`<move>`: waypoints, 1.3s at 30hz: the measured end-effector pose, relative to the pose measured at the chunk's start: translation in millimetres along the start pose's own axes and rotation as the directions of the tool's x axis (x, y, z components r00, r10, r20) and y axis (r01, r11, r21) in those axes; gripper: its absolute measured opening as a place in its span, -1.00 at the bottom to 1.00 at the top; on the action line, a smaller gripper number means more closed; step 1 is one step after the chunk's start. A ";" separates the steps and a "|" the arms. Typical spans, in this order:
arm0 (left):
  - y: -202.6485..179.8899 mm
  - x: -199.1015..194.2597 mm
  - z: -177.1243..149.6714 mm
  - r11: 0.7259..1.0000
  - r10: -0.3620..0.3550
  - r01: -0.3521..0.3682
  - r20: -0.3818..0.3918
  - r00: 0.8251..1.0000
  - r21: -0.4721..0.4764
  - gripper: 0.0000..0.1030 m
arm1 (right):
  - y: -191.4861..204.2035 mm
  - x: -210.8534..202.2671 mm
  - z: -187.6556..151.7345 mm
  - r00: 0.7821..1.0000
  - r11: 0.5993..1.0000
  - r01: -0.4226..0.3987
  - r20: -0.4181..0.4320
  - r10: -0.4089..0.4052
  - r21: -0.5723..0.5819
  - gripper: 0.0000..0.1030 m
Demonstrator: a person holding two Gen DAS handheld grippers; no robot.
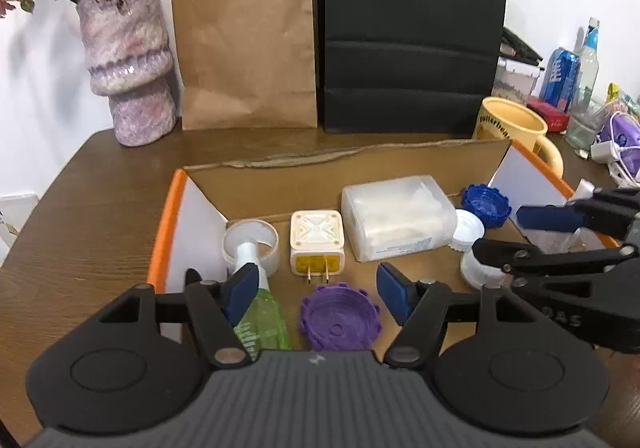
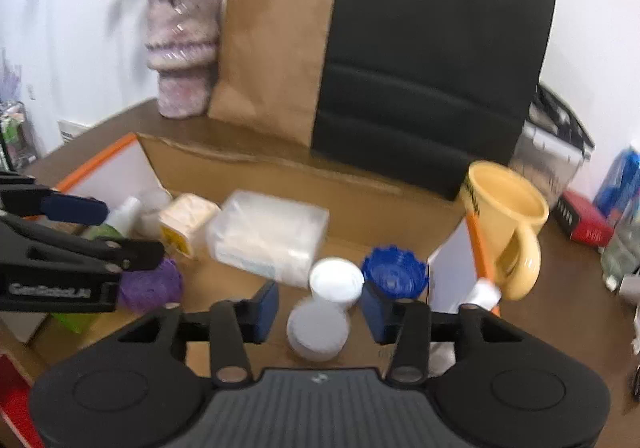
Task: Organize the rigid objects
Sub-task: 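Lower both caps into the red box and open both tools, then withdraw both open tools from the box toward the lint brush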
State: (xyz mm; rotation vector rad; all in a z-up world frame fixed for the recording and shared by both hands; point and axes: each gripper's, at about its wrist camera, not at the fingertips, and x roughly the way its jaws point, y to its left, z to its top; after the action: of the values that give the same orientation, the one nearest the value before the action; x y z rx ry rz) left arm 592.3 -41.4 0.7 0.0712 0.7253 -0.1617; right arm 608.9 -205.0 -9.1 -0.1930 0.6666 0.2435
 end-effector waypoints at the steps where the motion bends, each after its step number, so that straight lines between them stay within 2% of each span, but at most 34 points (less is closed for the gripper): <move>1: 1.6 -5.6 1.4 1.000 -0.005 0.005 0.004 1.000 0.000 0.31 | -0.4 -7.7 2.3 1.000 1.000 -0.001 0.012 0.001 -0.003 -0.09; 10: 12.1 -90.7 -3.2 0.999 0.038 -0.040 0.127 0.991 0.014 0.31 | -6.2 -95.4 7.7 0.993 1.000 0.014 0.121 -0.014 0.004 0.04; 16: 9.0 -173.1 -34.2 0.998 0.054 -0.062 0.249 0.967 0.027 0.31 | 3.2 -168.6 -20.5 0.983 1.000 0.007 0.183 -0.002 -0.027 0.13; 22: 14.5 -251.9 -73.5 0.996 0.079 -0.086 0.351 0.933 0.003 0.46 | 18.1 -240.9 -55.1 0.968 0.998 0.014 0.252 0.002 -0.060 0.21; 24: 14.5 -275.8 -93.1 0.996 0.086 -0.095 0.382 0.920 0.004 0.66 | 21.7 -262.4 -69.2 0.958 0.998 -0.006 0.287 0.023 -0.058 0.23; 29: 10.6 -323.5 -146.1 0.992 0.116 -0.127 0.458 0.881 -0.008 0.73 | 36.2 -311.5 -113.7 0.929 0.999 -0.004 0.369 0.020 -0.044 0.31; 31: 11.8 -337.3 -166.9 0.994 0.106 -0.103 0.468 0.878 -0.031 0.76 | 43.0 -330.3 -132.5 0.913 0.999 0.012 0.407 0.006 -0.042 0.33; 34: 11.9 -347.9 -191.8 0.996 0.090 -0.072 0.437 0.895 -0.057 0.77 | 52.2 -354.0 -155.0 0.895 0.999 0.035 0.445 -0.015 -0.038 0.40; 37: 7.6 -367.6 -216.9 0.995 0.095 -0.075 0.463 0.881 -0.061 0.77 | 61.8 -374.0 -175.4 0.886 0.998 0.054 0.463 -0.031 -0.037 0.41; 39: 5.6 -381.7 -232.4 0.994 0.103 -0.077 0.481 0.871 -0.074 0.83 | 68.1 -383.0 -192.6 0.865 0.997 0.058 0.502 -0.027 -0.045 0.52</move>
State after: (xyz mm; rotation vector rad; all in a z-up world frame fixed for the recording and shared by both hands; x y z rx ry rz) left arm 160.1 38.9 81.2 0.0121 0.2205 -0.0655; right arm 186.0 -250.3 77.4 -0.1899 0.1347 0.2578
